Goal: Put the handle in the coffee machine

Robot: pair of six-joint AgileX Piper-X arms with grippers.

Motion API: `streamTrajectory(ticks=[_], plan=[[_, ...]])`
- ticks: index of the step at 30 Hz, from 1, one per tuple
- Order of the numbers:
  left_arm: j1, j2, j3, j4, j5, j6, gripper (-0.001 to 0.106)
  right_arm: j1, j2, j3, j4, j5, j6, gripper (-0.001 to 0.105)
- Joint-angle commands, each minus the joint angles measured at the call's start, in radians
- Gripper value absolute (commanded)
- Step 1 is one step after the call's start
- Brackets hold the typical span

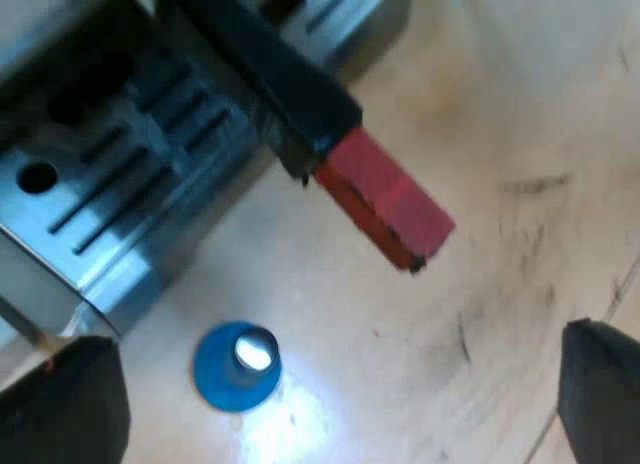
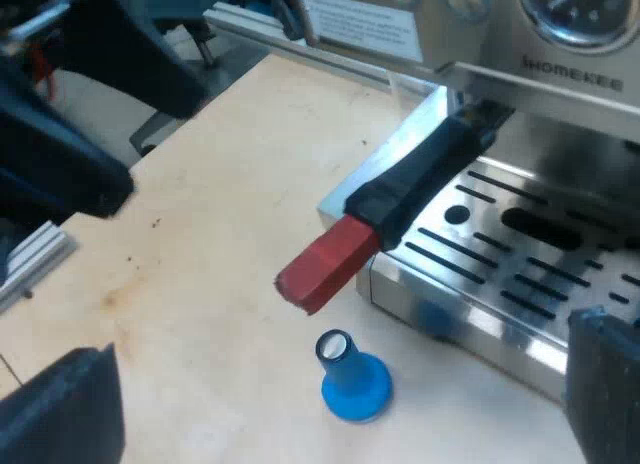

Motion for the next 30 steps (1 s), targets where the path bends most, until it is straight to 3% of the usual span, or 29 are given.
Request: streamTrajectory(ticks=[1,2,3,4,7,13,22,28,30], plan=[[0.001,-0.026,-0.005,-0.025,-0.006,-0.060,0.089,-0.053,-0.003,-0.028,0.029,-0.045,0.004,0.090],[0.001,-0.038,-0.005,-0.041,-0.018,-0.075,0.089,-0.084,-0.003,-0.045,0.061,-0.057,0.004,0.090],[0.001,-0.107,-0.017,-0.121,-0.171,-0.147,0.089,-0.117,-0.003,-0.069,0.102,-0.064,0.002,0.090],[0.001,-0.110,-0.019,-0.127,-0.190,-0.150,0.089,-0.136,-0.003,-0.077,0.124,-0.069,0.001,0.090],[0.001,-0.165,-0.058,-0.194,-0.360,-0.171,0.089,-0.247,-0.003,-0.147,0.225,-0.111,-0.039,0.090],[0.001,-0.203,-0.149,-0.263,-0.519,-0.266,0.089,-0.443,-0.003,-0.249,0.315,-0.128,-0.090,0.090],[0.001,-0.205,-0.204,-0.282,-0.522,-0.287,0.089,-0.786,-0.033,-0.290,0.379,-0.305,-0.174,0.090],[0.001,-0.205,-0.204,-0.290,-0.521,-0.292,0.089,-0.929,-0.048,-0.290,0.449,-0.313,-0.258,0.090],[0.001,-0.208,-0.204,-0.281,-0.572,-0.436,0.089,-1.016,-0.066,-0.290,0.520,-0.313,-0.346,0.090]])
